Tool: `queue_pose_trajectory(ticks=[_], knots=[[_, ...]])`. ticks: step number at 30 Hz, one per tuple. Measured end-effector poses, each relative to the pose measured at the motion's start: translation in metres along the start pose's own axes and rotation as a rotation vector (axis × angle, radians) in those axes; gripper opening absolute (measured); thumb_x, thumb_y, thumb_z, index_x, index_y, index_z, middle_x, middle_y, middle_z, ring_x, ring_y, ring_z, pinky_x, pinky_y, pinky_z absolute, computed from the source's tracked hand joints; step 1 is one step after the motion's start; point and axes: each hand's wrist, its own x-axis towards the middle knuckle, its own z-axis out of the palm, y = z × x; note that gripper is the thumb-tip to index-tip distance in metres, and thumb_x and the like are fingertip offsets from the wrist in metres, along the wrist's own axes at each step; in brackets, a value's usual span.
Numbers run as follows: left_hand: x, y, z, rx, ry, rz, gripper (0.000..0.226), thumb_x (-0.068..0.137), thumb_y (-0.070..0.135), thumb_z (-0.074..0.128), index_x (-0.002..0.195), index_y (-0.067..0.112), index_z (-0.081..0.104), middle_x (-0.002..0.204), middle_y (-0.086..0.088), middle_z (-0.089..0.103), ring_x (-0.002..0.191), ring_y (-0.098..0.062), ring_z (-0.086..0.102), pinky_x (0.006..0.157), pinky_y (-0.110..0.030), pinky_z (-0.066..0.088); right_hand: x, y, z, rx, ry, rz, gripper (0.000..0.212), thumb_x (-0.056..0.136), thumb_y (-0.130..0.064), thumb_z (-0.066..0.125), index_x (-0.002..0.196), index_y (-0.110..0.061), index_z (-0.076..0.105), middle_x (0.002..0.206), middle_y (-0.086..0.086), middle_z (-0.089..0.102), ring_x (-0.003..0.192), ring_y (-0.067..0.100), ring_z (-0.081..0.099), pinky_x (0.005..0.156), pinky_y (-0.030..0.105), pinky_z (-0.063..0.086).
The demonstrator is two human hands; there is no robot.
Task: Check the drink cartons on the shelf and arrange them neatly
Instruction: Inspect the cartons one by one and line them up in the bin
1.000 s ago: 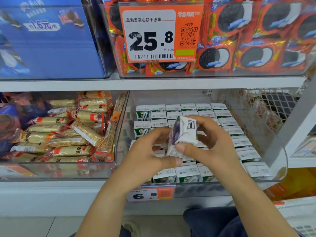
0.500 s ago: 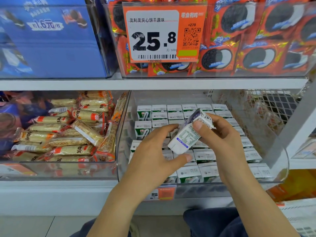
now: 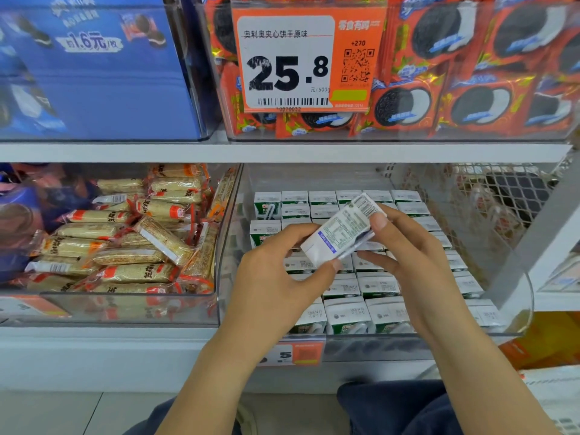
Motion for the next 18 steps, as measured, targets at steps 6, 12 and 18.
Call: queue_pose_trajectory(ticks=[6, 12, 18], knots=[[0.0036, 0.0072, -0.0042, -0.286, -0.036, -0.098, 0.022, 0.078, 0.028, 0.069, 0.097, 0.038, 0.071, 0.097, 0.018, 0.072, 0.092, -0.004, 0.067, 0.081, -0.022, 0.053, 0.0020, 0.0012, -0.0038, 0.090, -0.020, 0.026, 0.045, 0.062, -0.035, 0.069, 0.102, -0.013, 0.067, 0.089, -0.003, 0.072, 0.085, 0.010, 0.069, 0.073, 0.023, 0.056], [0.0058, 0.0093, -0.0077, -0.541, -0.070, -0.265, 0.013, 0.080, 0.030, 0.068, 0.082, 0.041, 0.075, 0.083, 0.012, 0.074, 0.079, 0.000, 0.068, 0.070, -0.011, 0.051, 0.0020, 0.0018, -0.0028, 0.139, -0.051, 0.040, 0.059, 0.059, -0.035, 0.071, 0.108, -0.004, 0.063, 0.095, 0.010, 0.069, 0.083, 0.017, 0.068, 0.068, 0.024, 0.056], [0.0064, 0.0057, -0.0059, -0.623, -0.081, -0.316, 0.007, 0.078, 0.040, 0.070, 0.083, 0.043, 0.073, 0.088, 0.009, 0.075, 0.082, -0.005, 0.070, 0.069, -0.016, 0.053, 0.0017, 0.0060, -0.0014, 0.076, -0.027, -0.069, 0.033, 0.069, -0.026, 0.079, 0.099, -0.018, 0.067, 0.081, -0.004, 0.070, 0.078, 0.012, 0.068, 0.068, 0.023, 0.055]])
